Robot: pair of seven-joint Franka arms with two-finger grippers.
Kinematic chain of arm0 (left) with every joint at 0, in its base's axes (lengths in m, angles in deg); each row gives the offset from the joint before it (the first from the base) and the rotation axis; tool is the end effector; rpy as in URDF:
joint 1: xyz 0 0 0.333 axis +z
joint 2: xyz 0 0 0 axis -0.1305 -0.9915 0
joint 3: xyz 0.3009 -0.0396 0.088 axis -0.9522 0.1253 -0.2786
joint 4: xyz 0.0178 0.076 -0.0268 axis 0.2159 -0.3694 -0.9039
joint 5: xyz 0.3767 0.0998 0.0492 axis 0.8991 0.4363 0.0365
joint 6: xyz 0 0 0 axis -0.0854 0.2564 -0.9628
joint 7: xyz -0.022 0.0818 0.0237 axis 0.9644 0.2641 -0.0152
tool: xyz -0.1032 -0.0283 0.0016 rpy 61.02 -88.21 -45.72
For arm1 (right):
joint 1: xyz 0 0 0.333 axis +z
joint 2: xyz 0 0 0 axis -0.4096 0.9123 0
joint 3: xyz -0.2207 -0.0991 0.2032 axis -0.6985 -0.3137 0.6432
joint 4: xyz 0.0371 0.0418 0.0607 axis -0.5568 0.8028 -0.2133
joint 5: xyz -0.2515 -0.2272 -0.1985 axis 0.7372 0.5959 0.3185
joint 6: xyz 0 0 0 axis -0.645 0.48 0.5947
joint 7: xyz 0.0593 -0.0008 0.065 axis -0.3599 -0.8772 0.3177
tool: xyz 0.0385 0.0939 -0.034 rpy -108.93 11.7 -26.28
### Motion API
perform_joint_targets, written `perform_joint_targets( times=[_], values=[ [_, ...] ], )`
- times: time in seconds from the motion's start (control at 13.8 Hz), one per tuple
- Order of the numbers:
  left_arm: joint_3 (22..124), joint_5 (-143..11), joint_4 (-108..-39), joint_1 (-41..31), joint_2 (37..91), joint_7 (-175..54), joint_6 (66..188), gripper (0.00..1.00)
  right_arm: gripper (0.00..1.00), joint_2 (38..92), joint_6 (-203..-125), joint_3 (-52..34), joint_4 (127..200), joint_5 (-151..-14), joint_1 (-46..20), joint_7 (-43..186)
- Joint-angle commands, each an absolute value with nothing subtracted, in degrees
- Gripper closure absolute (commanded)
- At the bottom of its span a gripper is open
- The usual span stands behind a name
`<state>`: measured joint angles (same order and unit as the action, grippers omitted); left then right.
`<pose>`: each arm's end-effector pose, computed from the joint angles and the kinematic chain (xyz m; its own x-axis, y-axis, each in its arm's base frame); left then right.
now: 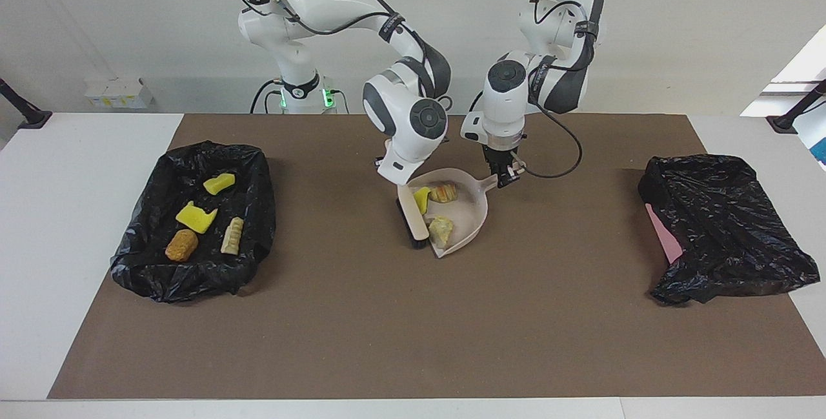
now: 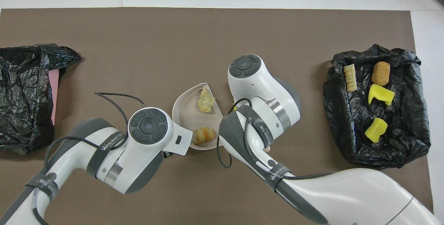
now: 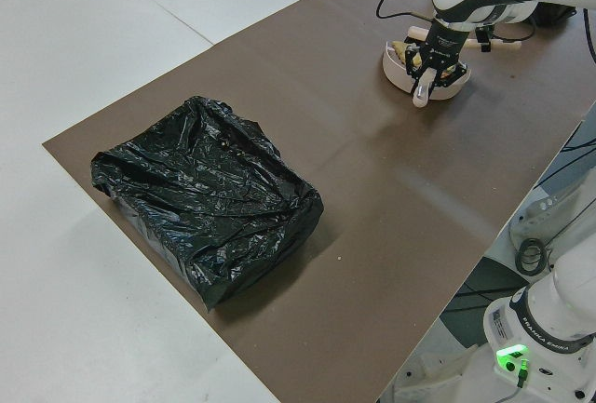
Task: Sweep and dump trash in bin
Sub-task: 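Brush the yellow sponge piece into the dustpan with the right gripper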
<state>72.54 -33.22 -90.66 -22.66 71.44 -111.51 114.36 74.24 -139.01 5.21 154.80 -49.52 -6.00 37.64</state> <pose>0.4483 -0.2794 0.3572 0.2991 -0.9477 -0.1109 -0.9542 -0.2959 -0.0448 0.4879 0.3693 0.3541 0.8806 0.2090 -0.4253 0.2664 -0.9606 0.0796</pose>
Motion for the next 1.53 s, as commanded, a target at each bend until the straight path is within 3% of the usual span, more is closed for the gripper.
perform_joint_targets(
  times=[0.0, 0.44, 0.8, 1.16, 1.45],
  values=[
    [72.3, -33.2, -91.9, -21.4, 71.8, -115.7, 118.1, 1.0, 1.0, 72.5, -137.1, 5.4, 154.2, -52.1, -4.7, 30.7],
    [72.3, -42.0, -88.3, -11.8, 69.3, -137.0, 118.1, 1.0, 1.0, 68.4, -135.9, 5.4, 154.3, -55.7, -4.8, 27.4],
    [72.1, -43.5, -85.5, -8.1, 70.0, -140.1, 115.3, 1.0, 1.0, 64.7, -134.8, 5.4, 157.1, -56.2, -3.0, 19.2],
    [72.0, -43.8, -74.3, -1.1, 69.3, -146.4, 104.1, 1.0, 1.0, 56.4, -149.7, 5.4, 172.7, -63.3, 1.1, 14.2],
    [71.9, -44.0, -67.1, 4.3, 68.5, -153.2, 97.0, 1.0, 1.0, 56.1, -154.1, 5.5, 176.1, -64.7, 8.0, 11.4]
  ],
)
